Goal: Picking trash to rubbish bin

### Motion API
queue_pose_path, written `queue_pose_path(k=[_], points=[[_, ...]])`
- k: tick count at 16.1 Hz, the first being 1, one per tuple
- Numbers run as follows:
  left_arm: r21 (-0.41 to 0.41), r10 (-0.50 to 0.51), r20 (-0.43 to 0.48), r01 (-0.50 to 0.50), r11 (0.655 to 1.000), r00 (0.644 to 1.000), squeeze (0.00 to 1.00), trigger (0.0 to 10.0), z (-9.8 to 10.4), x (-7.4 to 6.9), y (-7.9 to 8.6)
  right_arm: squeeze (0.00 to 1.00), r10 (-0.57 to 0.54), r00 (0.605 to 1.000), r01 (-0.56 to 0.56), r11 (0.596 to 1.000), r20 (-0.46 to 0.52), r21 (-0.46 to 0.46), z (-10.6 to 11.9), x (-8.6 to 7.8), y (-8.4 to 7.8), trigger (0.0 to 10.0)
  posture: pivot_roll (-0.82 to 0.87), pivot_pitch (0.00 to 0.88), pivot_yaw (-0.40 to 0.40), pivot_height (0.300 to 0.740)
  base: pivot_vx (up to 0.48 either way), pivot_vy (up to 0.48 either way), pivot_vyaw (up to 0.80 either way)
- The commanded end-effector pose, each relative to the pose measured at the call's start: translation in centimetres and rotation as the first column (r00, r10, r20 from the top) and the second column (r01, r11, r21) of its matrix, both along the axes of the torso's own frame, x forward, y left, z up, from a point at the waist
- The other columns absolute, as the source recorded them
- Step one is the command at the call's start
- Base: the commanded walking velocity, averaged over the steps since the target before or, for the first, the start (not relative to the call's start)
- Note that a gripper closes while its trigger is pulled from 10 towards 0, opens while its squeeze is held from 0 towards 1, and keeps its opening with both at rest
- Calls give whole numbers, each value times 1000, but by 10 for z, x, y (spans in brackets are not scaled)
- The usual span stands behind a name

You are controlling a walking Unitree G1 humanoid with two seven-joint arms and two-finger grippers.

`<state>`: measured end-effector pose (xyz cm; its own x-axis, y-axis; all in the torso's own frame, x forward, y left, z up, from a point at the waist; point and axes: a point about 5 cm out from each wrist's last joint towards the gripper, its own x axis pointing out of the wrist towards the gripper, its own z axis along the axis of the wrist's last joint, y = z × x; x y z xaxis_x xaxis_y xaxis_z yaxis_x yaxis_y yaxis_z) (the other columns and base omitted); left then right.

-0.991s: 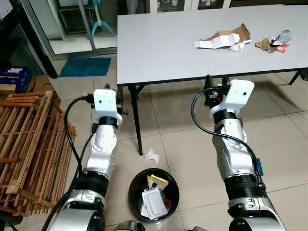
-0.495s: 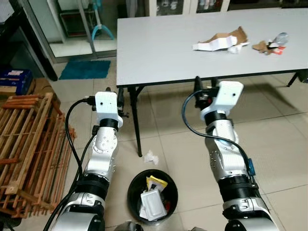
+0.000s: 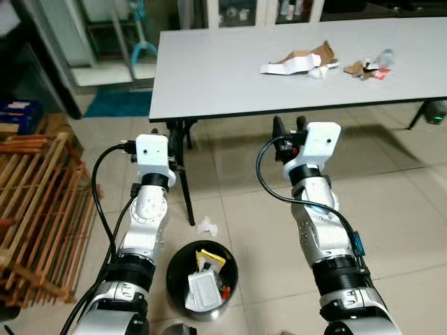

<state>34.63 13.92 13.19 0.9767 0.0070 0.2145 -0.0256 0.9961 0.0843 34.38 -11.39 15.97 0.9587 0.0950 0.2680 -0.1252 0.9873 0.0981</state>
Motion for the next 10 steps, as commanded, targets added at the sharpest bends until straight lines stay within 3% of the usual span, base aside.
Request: queue_pose_path(k=[1,5,9,10], points=[[-2,-25,2,25,1000,1000,0,10000,2,0,-7,0,-14,1000,14,1000,-12,-3,-1,1,-6,10000,-15,0,77,720,0,-420,0],[0,-26,-7,26,1000,1000,0,10000,2,1,-8,0,2,1000,-3,1000,-27,-31,-4,1,-3,10000,-14,0,74,720,0,-422,0],[-3,-18,-12,18,1000,1000,0,10000,1,0,-7,0,6,1000,-7,999,-28,-40,-3,1,-3,10000,-8,6,64,720,0,-418,800],[-4,-15,-13,15,1000,1000,0,10000,1,0,-6,0,2,999,-2,1000,-35,-22,-4,2,-4,10000,-7,7,63,720,0,-401,0]])
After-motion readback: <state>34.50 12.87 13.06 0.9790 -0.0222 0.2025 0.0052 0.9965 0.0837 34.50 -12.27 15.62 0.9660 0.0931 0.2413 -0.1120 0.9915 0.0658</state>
